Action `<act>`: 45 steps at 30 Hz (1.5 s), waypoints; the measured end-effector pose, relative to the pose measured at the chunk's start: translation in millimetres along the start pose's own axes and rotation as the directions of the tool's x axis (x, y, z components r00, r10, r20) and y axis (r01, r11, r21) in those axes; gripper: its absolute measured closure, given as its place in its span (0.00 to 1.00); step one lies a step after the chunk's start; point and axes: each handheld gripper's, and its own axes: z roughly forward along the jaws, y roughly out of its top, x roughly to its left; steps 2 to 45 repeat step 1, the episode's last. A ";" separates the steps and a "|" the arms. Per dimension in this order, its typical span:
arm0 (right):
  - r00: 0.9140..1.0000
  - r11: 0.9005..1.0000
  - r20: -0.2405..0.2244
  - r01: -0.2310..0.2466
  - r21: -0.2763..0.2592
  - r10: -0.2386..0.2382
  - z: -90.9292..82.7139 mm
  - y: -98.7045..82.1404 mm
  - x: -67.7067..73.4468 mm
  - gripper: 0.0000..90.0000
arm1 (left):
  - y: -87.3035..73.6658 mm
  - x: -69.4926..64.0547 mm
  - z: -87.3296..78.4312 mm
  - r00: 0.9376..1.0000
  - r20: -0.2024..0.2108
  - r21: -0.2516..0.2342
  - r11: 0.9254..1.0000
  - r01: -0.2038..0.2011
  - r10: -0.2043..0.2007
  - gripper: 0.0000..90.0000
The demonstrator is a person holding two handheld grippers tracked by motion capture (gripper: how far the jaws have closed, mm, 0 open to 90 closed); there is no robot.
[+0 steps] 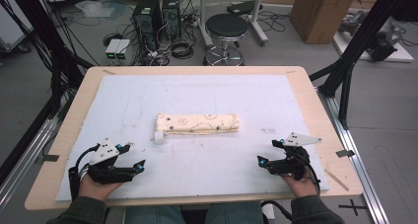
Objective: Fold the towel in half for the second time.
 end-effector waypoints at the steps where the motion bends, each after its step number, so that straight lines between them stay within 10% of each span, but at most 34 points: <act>1: 1.000 1.000 0.002 0.005 -0.001 -0.005 1.1 0.2 0.0 0.13 | 0.4 0.0 0.1 1.000 -0.002 -0.002 1.000 -0.003 0.003 0.26; 45: 1.000 1.000 0.002 0.005 -0.001 -0.005 1.1 0.2 0.0 0.13 | 0.4 0.0 0.1 1.000 -0.002 -0.002 1.000 -0.003 0.003 0.26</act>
